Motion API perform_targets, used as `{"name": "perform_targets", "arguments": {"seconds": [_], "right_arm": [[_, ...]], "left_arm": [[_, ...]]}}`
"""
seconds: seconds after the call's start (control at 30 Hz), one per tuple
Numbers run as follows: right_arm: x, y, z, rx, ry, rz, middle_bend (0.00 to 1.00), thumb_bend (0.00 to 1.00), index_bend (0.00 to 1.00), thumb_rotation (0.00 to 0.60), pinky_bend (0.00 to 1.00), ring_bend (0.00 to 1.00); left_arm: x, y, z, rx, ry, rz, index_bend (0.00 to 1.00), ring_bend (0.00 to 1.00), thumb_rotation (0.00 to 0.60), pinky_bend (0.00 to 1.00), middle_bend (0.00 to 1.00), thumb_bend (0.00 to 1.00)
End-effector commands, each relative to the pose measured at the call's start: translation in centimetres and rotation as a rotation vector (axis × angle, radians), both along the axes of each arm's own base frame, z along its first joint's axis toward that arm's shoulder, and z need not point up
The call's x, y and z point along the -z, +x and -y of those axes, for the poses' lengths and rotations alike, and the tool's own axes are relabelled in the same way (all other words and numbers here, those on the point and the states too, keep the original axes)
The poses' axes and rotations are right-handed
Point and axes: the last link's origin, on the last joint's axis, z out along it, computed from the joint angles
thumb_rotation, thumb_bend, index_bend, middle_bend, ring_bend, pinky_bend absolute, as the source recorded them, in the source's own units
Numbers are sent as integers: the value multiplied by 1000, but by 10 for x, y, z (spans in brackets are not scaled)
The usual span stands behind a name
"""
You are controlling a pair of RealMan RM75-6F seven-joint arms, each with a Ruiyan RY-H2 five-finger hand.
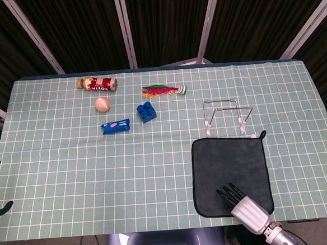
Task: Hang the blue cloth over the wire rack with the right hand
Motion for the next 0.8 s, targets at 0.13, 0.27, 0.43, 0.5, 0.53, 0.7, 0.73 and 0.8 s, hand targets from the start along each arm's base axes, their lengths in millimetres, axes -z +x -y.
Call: {"name": "perform_targets", "arguments": {"seconds": [0.13, 0.27, 0.43, 0.5, 0.53, 0.7, 0.73, 0.8], "right_arm": [[0, -3, 3, -1, -20, -14, 0, 155, 407, 600, 0, 0], [-2, -2, 3, -2, -26, -2, 0, 207, 407, 600, 0, 0], [-4, -2, 3, 10, -29, 14, 0, 262, 407, 600, 0, 0], [-4, -2, 3, 14, -29, 16, 0, 276, 407, 600, 0, 0], [-4, -3, 3, 15, -29, 16, 0, 279, 408, 600, 0, 0], [-4, -3, 4, 20, -26, 18, 0, 319, 410, 600, 0, 0], [-4, -2, 4, 20, -26, 20, 0, 322, 411, 600, 0, 0], [-4, -2, 3, 20, -27, 23, 0, 324, 414, 600, 0, 0]], "left_arm": [[0, 0, 1, 1, 0, 2, 0, 0, 600, 0, 0, 0], [0, 0, 1, 2, -1, 2, 0, 0, 600, 0, 0, 0], [1, 1, 1, 4, -3, 0, 0, 0, 600, 0, 0, 0], [1, 1, 1, 3, -3, -1, 0, 0, 600, 0, 0, 0], [1, 1, 1, 3, -4, -1, 0, 0, 600, 0, 0, 0], [1, 1, 2, 4, -4, -1, 0, 0, 600, 0, 0, 0], [1, 1, 2, 4, -3, -1, 0, 0, 600, 0, 0, 0], [1, 1, 2, 4, -3, 0, 0, 0, 600, 0, 0, 0]]}}
